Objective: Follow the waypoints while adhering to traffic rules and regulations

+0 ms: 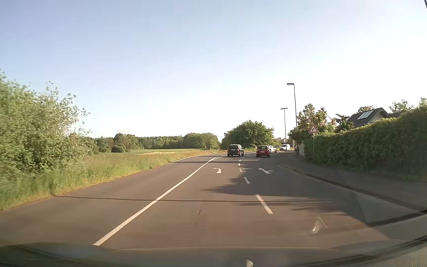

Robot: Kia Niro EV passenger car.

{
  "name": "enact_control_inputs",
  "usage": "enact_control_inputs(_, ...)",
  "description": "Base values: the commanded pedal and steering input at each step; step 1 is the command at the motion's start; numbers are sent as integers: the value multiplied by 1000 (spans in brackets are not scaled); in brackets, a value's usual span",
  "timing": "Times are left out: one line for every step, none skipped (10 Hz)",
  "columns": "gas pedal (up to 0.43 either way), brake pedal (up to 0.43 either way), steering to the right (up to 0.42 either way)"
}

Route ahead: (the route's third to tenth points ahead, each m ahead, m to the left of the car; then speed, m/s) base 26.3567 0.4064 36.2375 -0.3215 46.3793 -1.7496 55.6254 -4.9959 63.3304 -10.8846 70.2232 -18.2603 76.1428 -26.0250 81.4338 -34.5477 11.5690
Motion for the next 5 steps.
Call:
enact_control_inputs(0,0,7)
enact_control_inputs(0,0,8)
enact_control_inputs(0,0,9)
enact_control_inputs(8,0,10)
enact_control_inputs(8,0,13)
